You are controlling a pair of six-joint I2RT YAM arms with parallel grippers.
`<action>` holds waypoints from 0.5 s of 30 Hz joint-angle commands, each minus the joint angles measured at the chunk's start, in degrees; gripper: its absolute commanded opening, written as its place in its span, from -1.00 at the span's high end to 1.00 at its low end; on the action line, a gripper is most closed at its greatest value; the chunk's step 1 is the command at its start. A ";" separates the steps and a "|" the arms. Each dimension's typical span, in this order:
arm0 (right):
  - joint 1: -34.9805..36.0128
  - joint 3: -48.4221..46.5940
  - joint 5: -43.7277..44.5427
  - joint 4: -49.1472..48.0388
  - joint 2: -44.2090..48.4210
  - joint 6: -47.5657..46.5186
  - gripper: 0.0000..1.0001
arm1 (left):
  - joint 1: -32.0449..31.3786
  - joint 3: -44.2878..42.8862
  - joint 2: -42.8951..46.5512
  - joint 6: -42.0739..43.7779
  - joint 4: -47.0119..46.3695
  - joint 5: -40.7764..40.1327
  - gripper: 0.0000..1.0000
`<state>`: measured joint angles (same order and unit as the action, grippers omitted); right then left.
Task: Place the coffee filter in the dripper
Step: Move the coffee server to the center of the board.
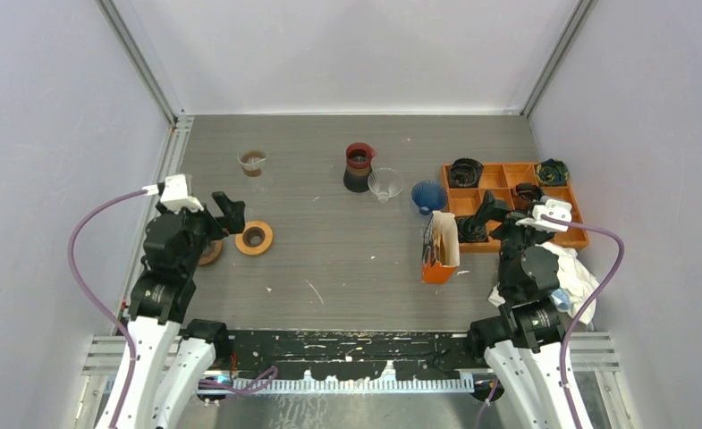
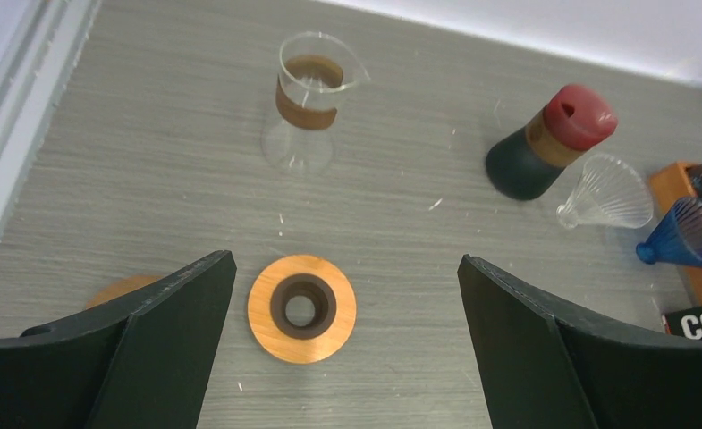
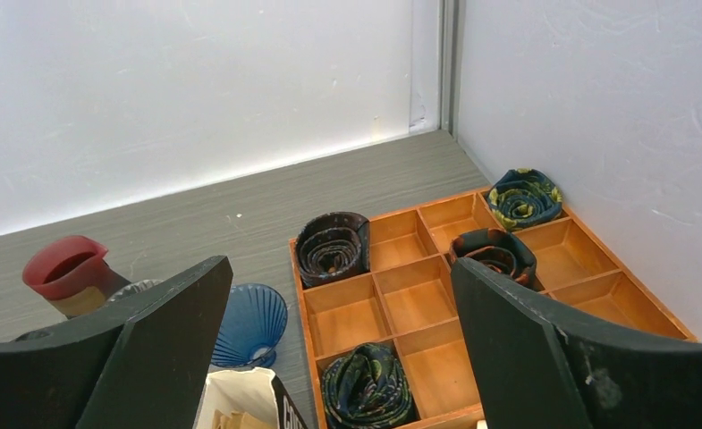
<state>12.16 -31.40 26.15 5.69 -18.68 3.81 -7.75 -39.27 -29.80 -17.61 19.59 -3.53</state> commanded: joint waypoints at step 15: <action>1.11 1.38 -5.20 -3.96 6.55 -0.37 -1.00 | 3.35 -29.26 -35.56 0.68 9.29 1.83 -0.97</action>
<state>12.47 -30.20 22.26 4.82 -13.26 4.34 -6.87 -61.54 -58.72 -17.58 25.71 -2.46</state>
